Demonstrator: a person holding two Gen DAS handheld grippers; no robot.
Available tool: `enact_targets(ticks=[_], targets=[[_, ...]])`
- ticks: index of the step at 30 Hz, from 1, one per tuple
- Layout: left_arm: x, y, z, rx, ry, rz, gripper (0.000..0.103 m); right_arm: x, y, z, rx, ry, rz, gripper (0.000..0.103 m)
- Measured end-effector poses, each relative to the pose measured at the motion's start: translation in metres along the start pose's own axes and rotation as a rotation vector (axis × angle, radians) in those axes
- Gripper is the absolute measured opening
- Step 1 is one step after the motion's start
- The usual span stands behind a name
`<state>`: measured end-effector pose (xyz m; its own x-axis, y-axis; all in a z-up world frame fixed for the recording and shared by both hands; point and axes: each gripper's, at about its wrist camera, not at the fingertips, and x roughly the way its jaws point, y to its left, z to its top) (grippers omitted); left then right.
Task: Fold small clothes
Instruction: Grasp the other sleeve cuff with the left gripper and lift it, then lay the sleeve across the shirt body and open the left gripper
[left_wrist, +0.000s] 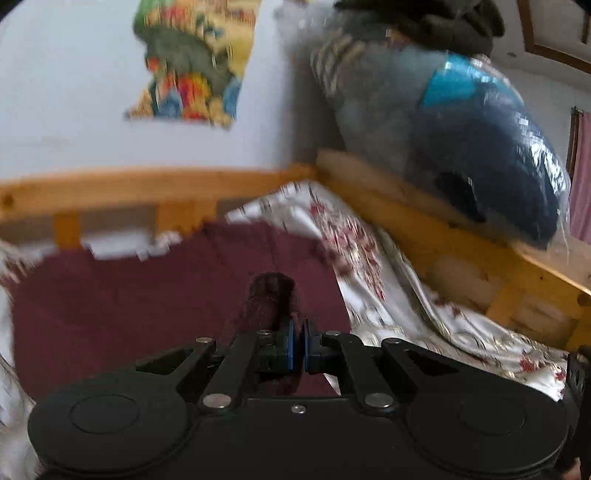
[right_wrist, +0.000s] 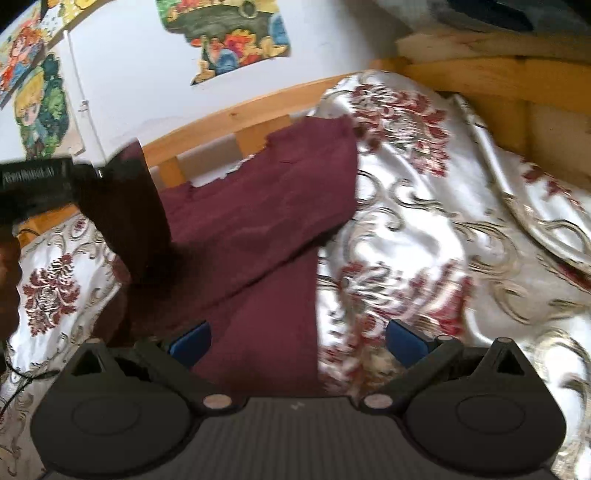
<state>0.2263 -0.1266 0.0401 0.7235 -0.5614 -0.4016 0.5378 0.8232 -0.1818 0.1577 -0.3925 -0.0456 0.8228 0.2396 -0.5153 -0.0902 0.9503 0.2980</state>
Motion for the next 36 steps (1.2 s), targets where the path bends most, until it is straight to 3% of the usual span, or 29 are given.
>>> enact_targets(ticks=[4,8,11,14,17,21,23,26,29,33,34,35,36], targets=[[0.018,0.004,-0.01,-0.009,0.077,-0.013,0.018,-0.003,-0.011,-0.005,0.027,0.009,-0.017,0.103],[0.007,0.017,-0.016,-0.032,0.09,-0.016,0.056,-0.002,-0.011,-0.008,0.027,0.01,-0.013,0.103],[-0.008,0.03,-0.015,-0.032,0.075,0.002,0.065,0.0,-0.008,-0.009,0.028,0.012,-0.001,0.103],[-0.024,0.05,-0.013,-0.021,0.068,0.077,0.072,0.004,-0.003,-0.01,0.027,0.017,0.007,0.103],[-0.036,0.086,-0.015,-0.042,0.082,0.234,0.075,0.009,0.006,-0.011,0.007,0.017,0.011,0.103],[-0.039,0.145,-0.023,-0.105,0.134,0.525,0.075,0.016,0.023,-0.011,-0.055,0.009,0.011,0.103],[-0.034,0.177,-0.027,-0.123,0.161,0.615,0.068,0.02,0.031,-0.01,-0.084,0.011,0.011,0.103],[-0.026,0.218,-0.031,-0.209,0.172,0.587,0.054,0.029,0.039,-0.009,-0.111,0.019,0.014,0.103],[-0.02,0.246,-0.031,-0.272,0.144,0.524,0.053,0.038,0.046,-0.008,-0.127,0.031,0.025,0.103],[0.001,0.272,-0.027,-0.366,0.167,0.446,0.048,0.049,0.053,-0.005,-0.14,0.044,0.037,0.103],[0.007,0.277,-0.027,-0.389,0.181,0.437,0.037,0.052,0.054,-0.005,-0.143,0.049,0.041,0.103],[0.01,0.281,-0.027,-0.412,0.19,0.419,0.017,0.054,0.056,-0.004,-0.148,0.052,0.043,0.103],[0.012,0.284,-0.027,-0.433,0.198,0.39,0.008,0.056,0.058,-0.004,-0.156,0.054,0.044,0.103]])
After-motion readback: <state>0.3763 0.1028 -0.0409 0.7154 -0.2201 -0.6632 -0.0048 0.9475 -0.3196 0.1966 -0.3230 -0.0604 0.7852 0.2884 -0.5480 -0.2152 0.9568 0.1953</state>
